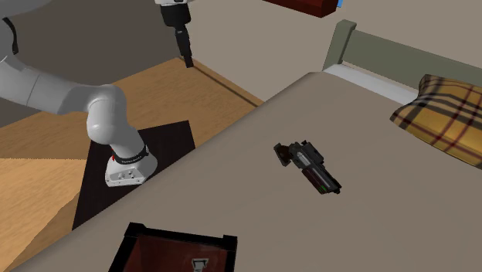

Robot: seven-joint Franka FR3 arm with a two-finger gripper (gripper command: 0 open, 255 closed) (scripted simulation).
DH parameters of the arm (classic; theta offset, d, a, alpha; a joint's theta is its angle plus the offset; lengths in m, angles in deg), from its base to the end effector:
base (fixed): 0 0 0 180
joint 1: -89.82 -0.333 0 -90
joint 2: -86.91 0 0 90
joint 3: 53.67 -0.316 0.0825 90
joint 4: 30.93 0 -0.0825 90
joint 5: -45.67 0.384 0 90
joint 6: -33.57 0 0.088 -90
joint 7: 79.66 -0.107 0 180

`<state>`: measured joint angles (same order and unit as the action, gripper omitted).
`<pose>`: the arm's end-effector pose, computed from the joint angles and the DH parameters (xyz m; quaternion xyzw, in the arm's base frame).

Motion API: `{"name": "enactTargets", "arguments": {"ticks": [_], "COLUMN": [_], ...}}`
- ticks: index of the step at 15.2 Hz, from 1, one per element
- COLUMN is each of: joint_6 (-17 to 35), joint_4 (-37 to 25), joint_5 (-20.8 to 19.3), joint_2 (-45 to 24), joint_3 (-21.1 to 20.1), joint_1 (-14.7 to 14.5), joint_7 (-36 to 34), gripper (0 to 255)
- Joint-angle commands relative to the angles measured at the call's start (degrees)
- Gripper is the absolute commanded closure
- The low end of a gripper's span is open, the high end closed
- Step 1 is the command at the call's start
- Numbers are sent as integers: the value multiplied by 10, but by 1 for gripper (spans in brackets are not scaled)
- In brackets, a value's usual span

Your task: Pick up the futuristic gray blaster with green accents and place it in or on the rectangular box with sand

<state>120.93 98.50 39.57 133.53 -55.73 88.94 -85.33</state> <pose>0.2938 0.0080 0.6410 0.9965 -0.0334 0.0440 0.0631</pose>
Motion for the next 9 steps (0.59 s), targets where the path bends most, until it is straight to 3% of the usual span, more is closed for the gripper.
{"name": "enactTargets", "arguments": {"ticks": [1, 9], "joint_6": [0, 97], "joint_4": [0, -48], "joint_5": [0, -13], "joint_2": [0, -139], "joint_3": [0, 26], "joint_1": [0, 57], "joint_7": [0, -77], "gripper": [0, 0]}}
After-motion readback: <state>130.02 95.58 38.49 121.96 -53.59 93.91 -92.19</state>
